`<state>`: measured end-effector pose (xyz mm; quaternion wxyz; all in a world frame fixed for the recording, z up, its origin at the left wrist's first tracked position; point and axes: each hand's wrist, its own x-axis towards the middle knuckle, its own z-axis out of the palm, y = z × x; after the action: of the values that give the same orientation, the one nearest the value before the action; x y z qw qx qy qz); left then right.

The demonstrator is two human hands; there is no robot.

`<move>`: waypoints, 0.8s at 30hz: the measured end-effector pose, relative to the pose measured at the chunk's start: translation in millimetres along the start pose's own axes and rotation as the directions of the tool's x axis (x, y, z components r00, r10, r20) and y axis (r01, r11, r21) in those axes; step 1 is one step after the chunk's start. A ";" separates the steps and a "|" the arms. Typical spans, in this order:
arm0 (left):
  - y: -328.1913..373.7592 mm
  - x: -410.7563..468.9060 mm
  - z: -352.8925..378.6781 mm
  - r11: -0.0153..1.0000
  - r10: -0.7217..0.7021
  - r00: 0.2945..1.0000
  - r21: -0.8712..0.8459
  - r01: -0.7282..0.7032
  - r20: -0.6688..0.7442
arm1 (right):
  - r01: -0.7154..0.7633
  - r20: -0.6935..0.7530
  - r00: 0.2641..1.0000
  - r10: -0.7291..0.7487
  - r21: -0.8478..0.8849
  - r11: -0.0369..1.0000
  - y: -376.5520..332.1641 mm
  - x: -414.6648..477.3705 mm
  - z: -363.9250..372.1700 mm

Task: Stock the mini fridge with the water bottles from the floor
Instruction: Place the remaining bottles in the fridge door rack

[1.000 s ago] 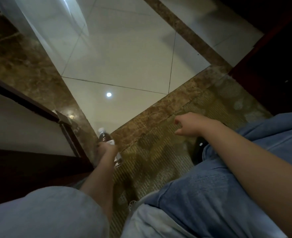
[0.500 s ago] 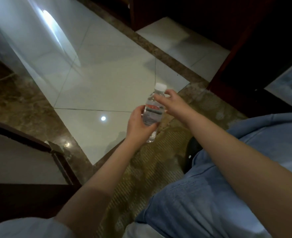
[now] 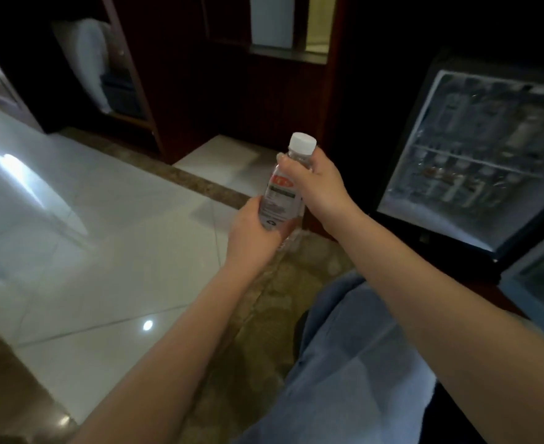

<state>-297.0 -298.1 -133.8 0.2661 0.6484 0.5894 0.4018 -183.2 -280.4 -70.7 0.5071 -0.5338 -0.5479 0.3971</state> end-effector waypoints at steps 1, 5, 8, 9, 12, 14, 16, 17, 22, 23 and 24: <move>15.0 8.0 7.7 1.000 0.007 1.000 0.023 -0.008 0.030 | 0.017 -0.051 0.999 -0.016 0.019 1.000 -4.7 3.3 -15.3; 77.9 29.3 44.9 0.992 0.120 0.985 0.027 -0.124 0.127 | 0.052 -0.234 0.972 -0.035 0.070 0.996 -16.4 7.6 -86.9; 125.4 33.1 79.1 0.975 0.221 0.949 -0.042 -0.218 0.223 | 0.079 -0.365 0.930 -0.032 0.115 0.990 -20.1 0.0 -147.2; 138.9 33.2 92.5 0.969 0.245 0.932 -0.048 -0.241 0.266 | 0.077 -0.412 0.911 -0.020 0.123 0.989 -18.7 -4.0 -166.4; 173.0 29.9 138.0 0.956 0.263 0.844 -0.006 -0.295 0.467 | 0.046 -0.551 0.833 0.050 0.159 0.986 -6.2 -19.7 -219.9; 188.3 26.9 170.4 0.935 0.216 0.759 0.094 -0.341 0.614 | 0.024 -0.640 0.763 0.091 0.169 0.985 7.0 -30.1 -253.2; 198.1 22.2 197.6 0.895 0.140 0.693 0.208 -0.393 0.707 | 0.018 -0.724 0.678 0.125 0.185 0.982 19.3 -42.0 -284.4; 201.5 19.6 210.2 0.876 0.107 0.667 0.246 -0.414 0.738 | 0.019 -0.759 0.636 0.139 0.195 0.981 25.2 -49.2 -299.9; 218.2 5.3 258.5 0.858 0.007 0.530 0.267 -0.438 0.848 | 0.002 -0.875 0.450 0.180 0.203 0.979 53.5 -90.7 -363.1; 222.8 3.1 266.1 0.860 -0.002 0.512 0.263 -0.437 0.859 | -0.007 -0.893 0.411 0.184 0.199 0.980 59.4 -98.8 -372.2; 227.8 1.1 272.7 0.861 -0.002 0.498 0.254 -0.440 0.867 | -0.023 -0.908 0.373 0.189 0.195 0.981 65.1 -107.0 -381.0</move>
<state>56.0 -299.3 -93.1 0.3063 0.8736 0.3701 -0.0777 192.9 -419.0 -83.4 0.7376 -0.6587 -0.1060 0.1042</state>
